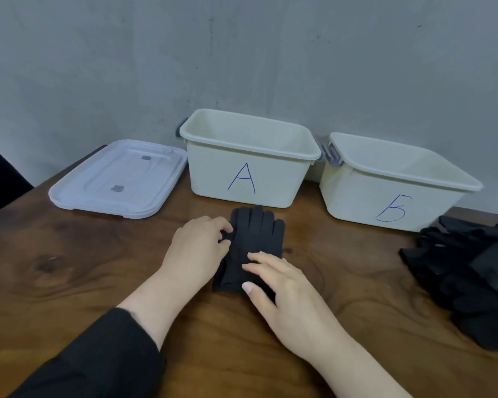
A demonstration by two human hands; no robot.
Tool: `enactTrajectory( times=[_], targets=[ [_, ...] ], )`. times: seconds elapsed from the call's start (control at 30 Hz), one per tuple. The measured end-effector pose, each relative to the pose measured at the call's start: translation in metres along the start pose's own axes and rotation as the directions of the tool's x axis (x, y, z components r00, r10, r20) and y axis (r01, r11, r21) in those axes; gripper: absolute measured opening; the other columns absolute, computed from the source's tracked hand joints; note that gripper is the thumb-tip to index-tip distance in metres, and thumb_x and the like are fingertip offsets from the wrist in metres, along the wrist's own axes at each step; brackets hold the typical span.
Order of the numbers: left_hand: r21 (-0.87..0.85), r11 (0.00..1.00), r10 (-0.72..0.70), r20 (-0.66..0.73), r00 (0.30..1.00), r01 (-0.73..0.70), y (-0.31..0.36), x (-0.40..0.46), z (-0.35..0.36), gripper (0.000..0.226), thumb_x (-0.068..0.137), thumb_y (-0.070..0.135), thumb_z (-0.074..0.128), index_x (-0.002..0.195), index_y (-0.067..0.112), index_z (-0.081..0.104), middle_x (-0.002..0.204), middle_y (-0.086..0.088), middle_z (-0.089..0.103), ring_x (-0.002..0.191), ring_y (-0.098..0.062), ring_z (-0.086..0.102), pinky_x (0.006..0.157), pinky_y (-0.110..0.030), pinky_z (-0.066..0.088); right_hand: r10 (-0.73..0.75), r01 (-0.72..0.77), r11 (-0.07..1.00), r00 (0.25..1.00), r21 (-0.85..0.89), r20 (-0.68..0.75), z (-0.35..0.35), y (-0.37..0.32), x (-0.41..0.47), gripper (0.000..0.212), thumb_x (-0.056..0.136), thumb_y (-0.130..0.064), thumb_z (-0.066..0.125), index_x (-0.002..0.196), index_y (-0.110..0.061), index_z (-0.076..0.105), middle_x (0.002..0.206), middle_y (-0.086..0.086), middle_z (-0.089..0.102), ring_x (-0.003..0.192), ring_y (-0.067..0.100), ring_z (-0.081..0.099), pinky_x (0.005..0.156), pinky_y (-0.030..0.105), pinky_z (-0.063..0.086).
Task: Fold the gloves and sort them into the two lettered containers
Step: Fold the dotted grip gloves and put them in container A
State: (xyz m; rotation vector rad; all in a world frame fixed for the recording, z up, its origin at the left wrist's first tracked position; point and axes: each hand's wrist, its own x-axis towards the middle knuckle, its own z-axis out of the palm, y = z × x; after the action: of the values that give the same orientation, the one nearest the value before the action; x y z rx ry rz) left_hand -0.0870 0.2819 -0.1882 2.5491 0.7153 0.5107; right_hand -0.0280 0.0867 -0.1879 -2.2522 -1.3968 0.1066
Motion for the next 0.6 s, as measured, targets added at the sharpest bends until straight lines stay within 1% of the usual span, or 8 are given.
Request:
enactTrajectory(
  times=[0.07, 0.13, 0.23, 0.27, 0.33, 0.4, 0.5, 0.6],
  targets=[
    [-0.001, 1.000, 0.004, 0.008, 1.000, -0.004, 0.001, 0.000, 0.003, 0.025, 0.096, 0.022, 0.057, 0.119, 0.030, 0.064, 0.100, 0.008, 0.060, 0.091, -0.013, 0.055, 0.082, -0.033, 0.048, -0.023, 0.023, 0.999, 1.000, -0.034, 0.013, 0.003, 0.000, 0.000, 0.044, 0.105, -0.049, 0.040, 0.146, -0.037, 0.048, 0.156, -0.025, 0.033, 0.145, -0.013, 0.014, 0.121, 0.017, 0.001],
    [-0.010, 1.000, 0.012, -0.013, 1.000, -0.013, 0.001, 0.000, 0.004, 0.024, 0.097, 0.020, 0.055, 0.117, 0.029, 0.065, 0.099, 0.007, 0.060, 0.089, -0.013, 0.055, 0.077, -0.030, 0.046, -0.030, 0.030, 0.999, 1.000, -0.043, -0.008, 0.005, 0.000, 0.000, 0.043, 0.105, -0.048, 0.039, 0.145, -0.037, 0.050, 0.156, -0.024, 0.034, 0.146, -0.011, 0.015, 0.121, 0.020, 0.004],
    [-0.060, 0.998, 0.025, -0.127, 0.992, -0.033, -0.002, -0.002, -0.001, 0.021, 0.097, 0.017, 0.054, 0.112, 0.027, 0.065, 0.092, 0.009, 0.056, 0.084, -0.011, 0.053, 0.071, -0.026, 0.041, -0.048, 0.046, 0.997, 0.998, -0.060, -0.031, 0.004, 0.000, 0.000, 0.044, 0.105, -0.049, 0.038, 0.145, -0.036, 0.051, 0.156, -0.023, 0.035, 0.147, -0.009, 0.015, 0.122, 0.023, 0.008],
    [-0.056, 0.998, 0.026, -0.139, 0.990, -0.034, -0.003, -0.002, -0.003, 0.021, 0.097, 0.017, 0.054, 0.110, 0.028, 0.065, 0.090, 0.010, 0.054, 0.083, -0.011, 0.052, 0.071, -0.027, 0.042, -0.049, 0.048, 0.996, 0.999, -0.074, -0.011, 0.005, -0.001, 0.000, 0.045, 0.105, -0.050, 0.037, 0.145, -0.036, 0.050, 0.156, -0.024, 0.034, 0.147, -0.009, 0.013, 0.123, 0.024, 0.006],
    [0.011, 1.000, 0.023, -0.095, 0.995, -0.022, -0.004, -0.003, -0.005, 0.021, 0.095, 0.017, 0.055, 0.110, 0.030, 0.065, 0.092, 0.010, 0.054, 0.087, -0.013, 0.052, 0.076, -0.031, 0.045, -0.051, 0.052, 0.995, 0.999, -0.084, 0.014, 0.006, 0.000, 0.000, 0.046, 0.105, -0.051, 0.035, 0.146, -0.036, 0.049, 0.157, -0.024, 0.033, 0.148, -0.010, 0.012, 0.124, 0.024, 0.003],
    [0.074, 0.997, 0.011, -0.068, 0.998, -0.006, -0.006, -0.005, -0.007, 0.020, 0.094, 0.019, 0.057, 0.104, 0.032, 0.067, 0.097, 0.010, 0.053, 0.092, -0.015, 0.052, 0.082, -0.036, 0.046, -0.056, 0.055, 0.997, 0.998, -0.049, -0.016, 0.006, -0.003, 0.001, 0.045, 0.105, -0.051, 0.036, 0.145, -0.035, 0.051, 0.157, -0.023, 0.035, 0.147, -0.010, 0.015, 0.122, 0.021, 0.003],
    [0.020, 0.999, 0.037, -0.140, 0.989, -0.034, -0.001, -0.007, -0.013, 0.016, 0.091, 0.017, 0.060, 0.094, 0.030, 0.069, 0.090, 0.011, 0.053, 0.088, -0.016, 0.054, 0.076, -0.037, 0.045, -0.004, 0.012, 0.999, 0.989, 0.052, -0.145, 0.000, -0.003, -0.001, 0.039, 0.106, -0.045, 0.041, 0.138, -0.032, 0.059, 0.149, -0.022, 0.045, 0.141, -0.008, 0.029, 0.119, 0.018, 0.016],
    [-0.070, 0.988, 0.122, -0.210, 0.970, -0.139, 0.024, -0.020, -0.013, 0.013, 0.093, 0.019, 0.060, 0.099, 0.026, 0.069, 0.084, 0.015, 0.054, 0.078, -0.007, 0.052, 0.066, -0.031, 0.041, 0.062, -0.050, 0.997, 0.964, 0.054, -0.258, -0.014, 0.015, -0.013, 0.034, 0.106, -0.039, 0.043, 0.128, -0.027, 0.065, 0.133, -0.019, 0.057, 0.127, -0.003, 0.045, 0.111, 0.024, 0.035]
  ],
)
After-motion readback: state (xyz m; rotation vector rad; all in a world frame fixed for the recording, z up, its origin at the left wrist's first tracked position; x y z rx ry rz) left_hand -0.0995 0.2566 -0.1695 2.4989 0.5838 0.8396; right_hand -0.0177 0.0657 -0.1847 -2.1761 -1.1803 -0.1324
